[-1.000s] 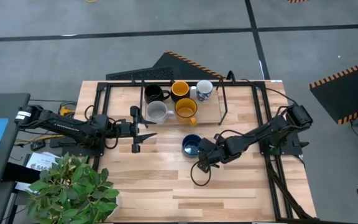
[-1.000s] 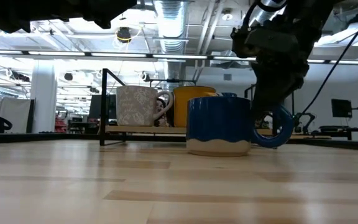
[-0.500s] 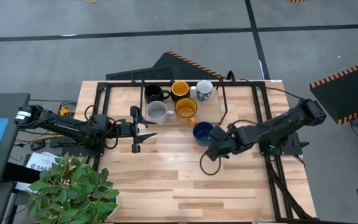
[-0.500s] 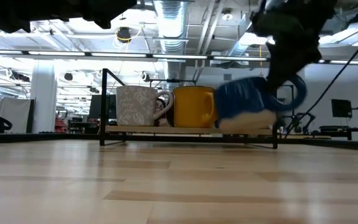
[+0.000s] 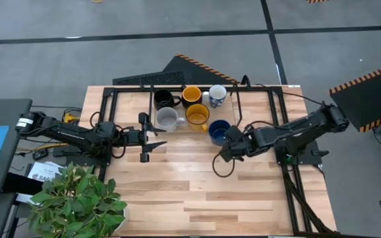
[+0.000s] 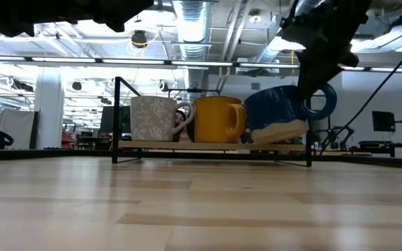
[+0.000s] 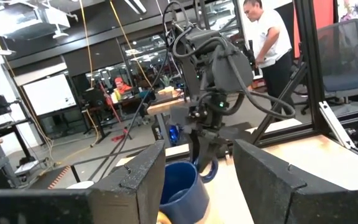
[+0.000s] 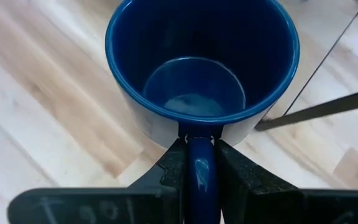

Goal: Place coffee mugs
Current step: Put the blue mug on the shelf, then return to Home Position

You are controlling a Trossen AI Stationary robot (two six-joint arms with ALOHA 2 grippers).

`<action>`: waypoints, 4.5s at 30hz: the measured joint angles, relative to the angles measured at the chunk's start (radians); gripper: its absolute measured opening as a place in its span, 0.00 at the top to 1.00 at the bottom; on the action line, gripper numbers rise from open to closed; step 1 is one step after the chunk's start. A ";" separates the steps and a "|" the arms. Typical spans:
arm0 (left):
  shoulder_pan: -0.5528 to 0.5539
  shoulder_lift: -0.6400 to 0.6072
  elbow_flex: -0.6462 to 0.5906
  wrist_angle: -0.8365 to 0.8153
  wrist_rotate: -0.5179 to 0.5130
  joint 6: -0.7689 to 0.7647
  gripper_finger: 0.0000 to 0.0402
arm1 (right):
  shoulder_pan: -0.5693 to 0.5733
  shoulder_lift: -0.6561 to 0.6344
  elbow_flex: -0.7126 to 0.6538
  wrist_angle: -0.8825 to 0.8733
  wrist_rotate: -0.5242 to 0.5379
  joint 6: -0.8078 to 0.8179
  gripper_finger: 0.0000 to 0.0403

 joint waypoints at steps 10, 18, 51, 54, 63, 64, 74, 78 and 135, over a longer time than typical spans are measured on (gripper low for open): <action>0.000 0.000 0.000 0.000 0.000 0.000 0.56 | -0.058 0.000 0.000 0.007 0.109 -0.009 0.79; 0.000 0.000 0.000 0.000 0.000 0.001 0.56 | -0.100 0.020 0.002 0.038 0.153 -0.009 0.79; 0.000 0.000 0.000 -0.007 0.000 0.008 0.56 | -0.151 0.056 0.002 0.087 0.146 -0.136 0.36; 0.000 0.000 0.000 -0.011 0.000 0.008 0.56 | -0.133 -0.020 0.002 0.061 0.147 -0.161 0.36; 0.000 0.000 0.000 -0.049 0.000 0.008 0.56 | 0.030 -0.146 -0.098 0.190 0.347 -0.243 0.35; 0.000 0.000 0.000 -0.056 -0.001 0.007 0.56 | 0.047 -0.155 -0.126 0.215 0.365 -0.240 0.35; 0.015 0.000 0.000 -0.077 0.000 0.028 0.56 | 0.135 -0.331 -0.321 0.738 0.300 -0.591 0.35; 0.038 -0.001 0.000 -0.148 -0.021 0.069 0.61 | 0.093 -0.374 -0.398 0.978 0.190 -0.766 0.35; -0.034 -0.945 -0.343 -0.840 0.120 -0.194 1.00 | -0.021 -0.377 -0.433 1.083 -0.013 -0.820 0.36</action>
